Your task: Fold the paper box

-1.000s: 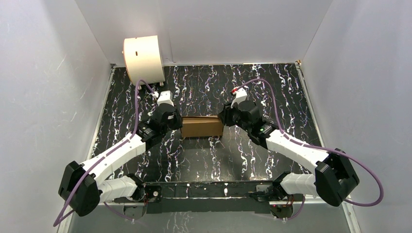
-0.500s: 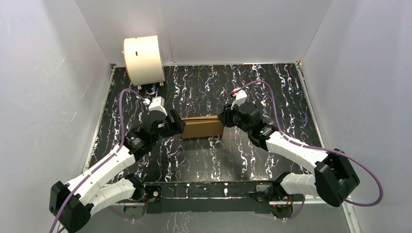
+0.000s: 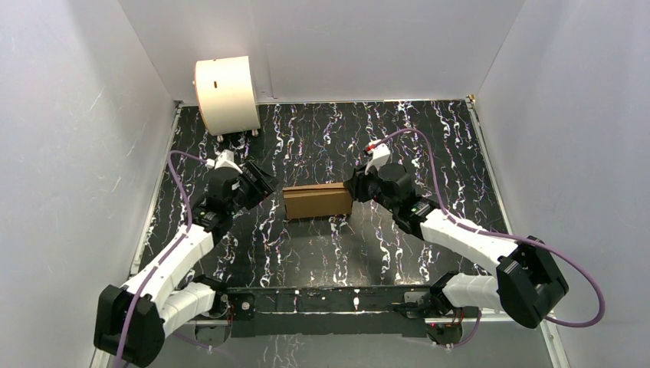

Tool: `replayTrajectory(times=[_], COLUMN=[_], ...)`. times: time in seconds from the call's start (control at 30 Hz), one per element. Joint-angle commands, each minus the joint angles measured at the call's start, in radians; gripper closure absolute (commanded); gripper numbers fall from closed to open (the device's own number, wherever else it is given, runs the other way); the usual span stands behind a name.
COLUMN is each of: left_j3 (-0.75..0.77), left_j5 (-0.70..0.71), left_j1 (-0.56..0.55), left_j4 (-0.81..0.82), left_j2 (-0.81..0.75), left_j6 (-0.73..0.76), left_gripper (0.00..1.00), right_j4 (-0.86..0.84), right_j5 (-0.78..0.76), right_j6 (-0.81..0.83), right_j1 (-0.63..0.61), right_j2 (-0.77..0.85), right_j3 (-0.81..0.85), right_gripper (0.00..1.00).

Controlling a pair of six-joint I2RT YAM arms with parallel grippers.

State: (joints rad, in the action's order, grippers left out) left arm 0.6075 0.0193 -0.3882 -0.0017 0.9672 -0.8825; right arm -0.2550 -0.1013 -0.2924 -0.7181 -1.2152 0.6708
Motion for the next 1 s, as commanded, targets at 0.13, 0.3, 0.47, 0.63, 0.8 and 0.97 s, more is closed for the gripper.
replayTrajectory(times=[0.13, 0.3, 0.47, 0.63, 0.8, 0.97], left_j3=[-0.062, -0.130, -0.208, -0.252, -0.302, -0.344], left_j5=[-0.322, -0.332, -0.396, -0.411, -0.395, -0.425], left_j1=[0.080, 0.104, 0.129, 0.130, 0.131, 0.132], left_j4=[0.223, 0.249, 0.322, 0.334, 0.354, 0.433], left_j2=[0.057, 0.048, 0.048, 0.045, 0.050, 0.096], left_j6=[-0.107, -0.118, -0.130, -0.093, -0.066, -0.077], left_gripper=[0.42, 0.51, 0.61, 0.69, 0.77, 0.84], right_j4=[0.089, 0.086, 0.070, 0.043, 0.032, 0.099], right_j5=[0.002, 0.002, 0.004, 0.014, 0.014, 0.109], right_j6=[0.026, 0.023, 0.012, -0.001, 0.003, 0.026], right_j1=[-0.002, -0.003, -0.002, -0.002, 0.002, 0.070], right_j2=[0.007, 0.005, 0.002, -0.007, 0.012, 0.029], right_j3=[-0.054, -0.056, -0.063, -0.069, -0.064, -0.024], right_gripper=[0.62, 0.62, 0.61, 0.61, 0.58, 0.54])
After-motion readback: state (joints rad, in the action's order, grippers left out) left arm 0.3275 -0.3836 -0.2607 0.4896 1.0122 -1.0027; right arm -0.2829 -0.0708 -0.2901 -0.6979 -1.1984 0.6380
